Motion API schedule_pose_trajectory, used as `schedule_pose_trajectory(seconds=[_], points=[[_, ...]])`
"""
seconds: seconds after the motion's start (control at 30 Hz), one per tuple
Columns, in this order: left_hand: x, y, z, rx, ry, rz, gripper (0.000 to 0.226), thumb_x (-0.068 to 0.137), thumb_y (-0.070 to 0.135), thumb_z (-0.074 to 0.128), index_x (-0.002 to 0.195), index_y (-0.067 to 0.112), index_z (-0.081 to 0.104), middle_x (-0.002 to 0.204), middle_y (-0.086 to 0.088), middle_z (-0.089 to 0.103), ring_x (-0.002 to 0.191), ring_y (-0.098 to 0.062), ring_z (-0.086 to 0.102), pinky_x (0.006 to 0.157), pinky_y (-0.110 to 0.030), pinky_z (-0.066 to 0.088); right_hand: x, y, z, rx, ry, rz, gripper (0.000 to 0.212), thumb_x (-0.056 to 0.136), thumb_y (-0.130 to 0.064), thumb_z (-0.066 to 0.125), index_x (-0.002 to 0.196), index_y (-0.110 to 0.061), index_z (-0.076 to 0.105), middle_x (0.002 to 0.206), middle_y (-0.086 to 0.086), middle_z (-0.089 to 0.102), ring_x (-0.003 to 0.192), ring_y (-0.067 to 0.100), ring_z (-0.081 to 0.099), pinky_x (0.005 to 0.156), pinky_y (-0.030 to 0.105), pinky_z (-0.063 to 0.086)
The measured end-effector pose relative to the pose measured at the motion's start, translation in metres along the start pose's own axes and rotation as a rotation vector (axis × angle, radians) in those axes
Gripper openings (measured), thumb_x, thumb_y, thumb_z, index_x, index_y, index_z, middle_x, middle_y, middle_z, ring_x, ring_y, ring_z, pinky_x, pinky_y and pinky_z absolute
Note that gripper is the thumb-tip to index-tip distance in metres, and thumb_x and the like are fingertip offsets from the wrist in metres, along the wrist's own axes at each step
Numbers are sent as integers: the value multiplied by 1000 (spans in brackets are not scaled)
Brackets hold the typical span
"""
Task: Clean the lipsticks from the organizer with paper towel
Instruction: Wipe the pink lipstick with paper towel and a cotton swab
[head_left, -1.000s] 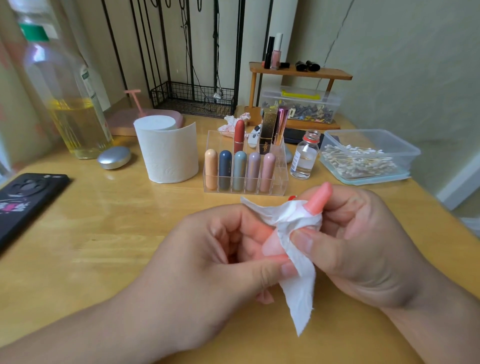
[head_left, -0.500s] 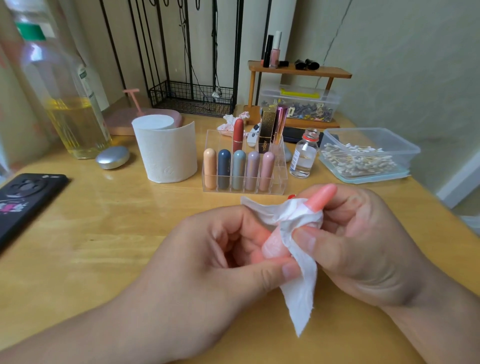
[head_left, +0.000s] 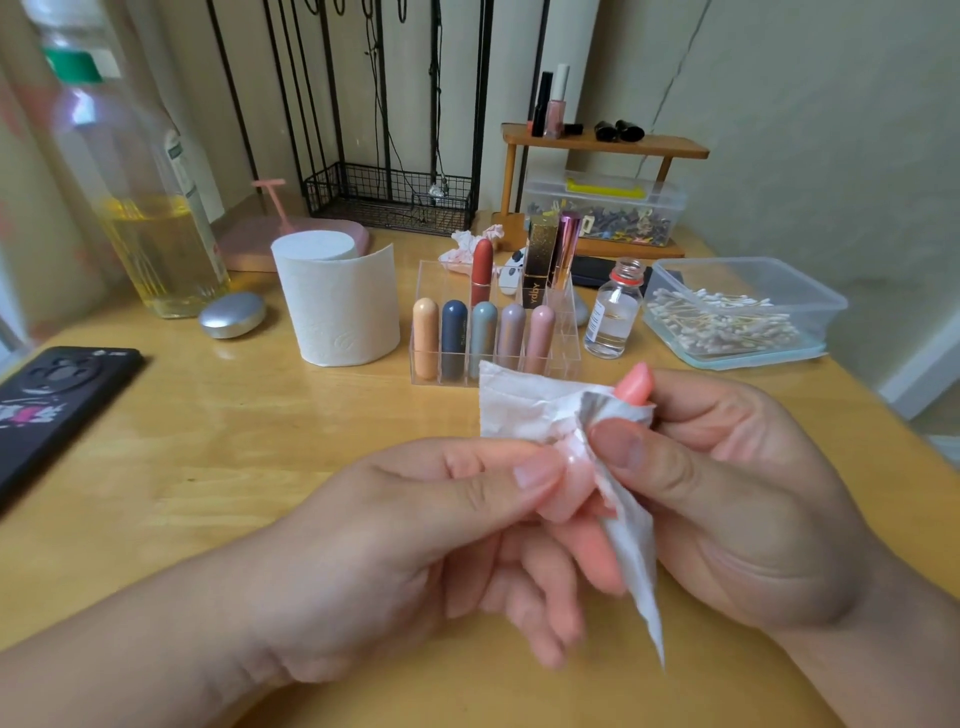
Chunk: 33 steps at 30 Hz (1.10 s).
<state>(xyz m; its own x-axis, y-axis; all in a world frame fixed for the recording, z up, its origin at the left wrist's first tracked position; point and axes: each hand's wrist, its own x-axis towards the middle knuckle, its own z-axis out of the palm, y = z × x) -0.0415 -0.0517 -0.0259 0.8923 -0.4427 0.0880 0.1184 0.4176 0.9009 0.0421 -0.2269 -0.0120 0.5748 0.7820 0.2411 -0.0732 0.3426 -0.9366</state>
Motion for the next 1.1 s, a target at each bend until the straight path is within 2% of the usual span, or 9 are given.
schedule_pose_trajectory(seconds=[0.17,0.33,0.4,0.53,0.63,0.73,0.87,0.97,1.1], points=[[3,-6,-2,82,295,143,31,75,5,78,102,-1,64,82,-18,64,67,-24,62,64,-34,55,0,-2,2,-18,47,-74,15,83,-16,75,87,-3,70,78,23,68,63,36,66,58,38,55],[4,-5,-1,-98,116,51,23,90,26,70,92,3,68,77,-9,64,68,-23,55,68,-30,54,-1,1,-2,-96,111,-136,22,81,-21,78,87,-2,68,77,25,67,65,40,65,64,39,54],[4,-4,0,-184,66,26,26,96,27,60,93,2,67,77,-10,62,66,-23,54,69,-34,54,-2,3,-3,-65,112,-141,32,81,-19,78,90,8,63,77,31,66,64,42,66,63,40,54],[4,-2,0,-155,116,73,35,89,18,71,109,-8,62,81,-14,64,67,-20,60,70,-33,56,-2,4,-4,-113,151,-178,29,78,-20,80,90,3,68,77,21,69,64,32,67,62,31,54],[4,-2,0,-143,220,140,40,83,3,72,116,-13,55,79,-16,62,61,-19,57,65,-32,55,-2,4,0,24,41,-211,13,83,-3,67,91,7,68,73,13,71,59,18,68,57,22,55],[5,-2,1,-75,212,116,21,90,15,61,91,-6,61,67,-13,57,59,-26,48,62,-32,53,-1,4,1,21,-11,-233,10,86,3,61,93,10,65,74,15,71,59,16,69,58,20,54],[5,-2,2,5,197,22,42,96,39,49,69,11,64,59,-12,45,55,-26,38,59,-34,50,-2,5,1,-30,-29,-267,12,87,10,57,96,9,64,78,3,73,63,9,69,61,17,54],[4,-4,0,64,219,55,37,96,38,57,79,7,67,61,-12,54,55,-26,45,58,-34,52,0,6,1,-27,-59,-283,15,88,11,55,97,6,65,77,3,73,64,9,69,63,17,54],[4,-5,-4,99,262,198,17,83,14,68,97,4,67,69,-18,52,54,-22,47,58,-31,52,0,4,6,7,-85,-279,16,87,16,52,99,12,62,79,9,72,66,11,70,62,18,55]])
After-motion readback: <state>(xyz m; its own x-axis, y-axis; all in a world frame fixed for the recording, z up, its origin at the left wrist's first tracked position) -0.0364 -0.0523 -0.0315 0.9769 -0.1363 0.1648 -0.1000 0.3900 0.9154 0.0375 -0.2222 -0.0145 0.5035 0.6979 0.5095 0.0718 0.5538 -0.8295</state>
